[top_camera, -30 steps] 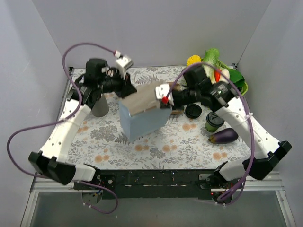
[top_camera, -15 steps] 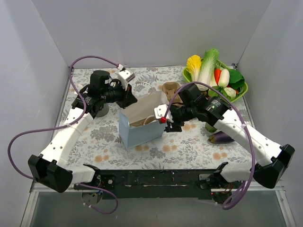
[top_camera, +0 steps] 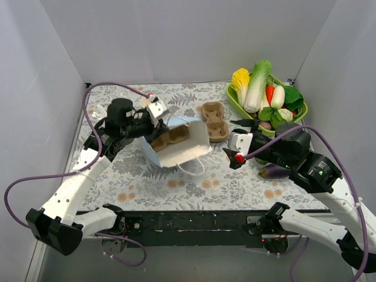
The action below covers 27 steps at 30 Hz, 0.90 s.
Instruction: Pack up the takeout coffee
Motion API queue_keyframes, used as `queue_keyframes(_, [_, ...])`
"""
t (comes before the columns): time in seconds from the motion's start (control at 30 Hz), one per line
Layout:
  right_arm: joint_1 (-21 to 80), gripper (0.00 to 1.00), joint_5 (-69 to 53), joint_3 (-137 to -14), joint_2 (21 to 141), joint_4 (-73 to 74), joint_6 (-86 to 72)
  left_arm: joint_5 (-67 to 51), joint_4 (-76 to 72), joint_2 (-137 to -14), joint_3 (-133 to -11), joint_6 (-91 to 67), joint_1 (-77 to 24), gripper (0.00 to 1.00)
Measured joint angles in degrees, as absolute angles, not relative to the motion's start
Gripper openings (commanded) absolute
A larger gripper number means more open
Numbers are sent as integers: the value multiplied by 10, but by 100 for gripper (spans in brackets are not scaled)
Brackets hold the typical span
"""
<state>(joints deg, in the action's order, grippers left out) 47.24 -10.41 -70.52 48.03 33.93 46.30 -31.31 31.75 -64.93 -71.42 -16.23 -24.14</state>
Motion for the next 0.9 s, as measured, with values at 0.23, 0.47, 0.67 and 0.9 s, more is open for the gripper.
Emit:
queue_keyframes(0.23, [472,96,-24,-620,477,326,428,-327,348,-596,-569,-152,-330,0])
queue_keyframes(0.47, [469,92,3,-622,474,319,419,-326,360,-589,-591,-176,-335,0])
queue_keyframes(0.67, [430,85,-27,-708,546,376,401,-325,375,-613,-695,-222,-334,0])
queue_keyframes(0.9, [249,91,-95,-771,651,472,358,-317,377,-613,-713,-236,-334,0])
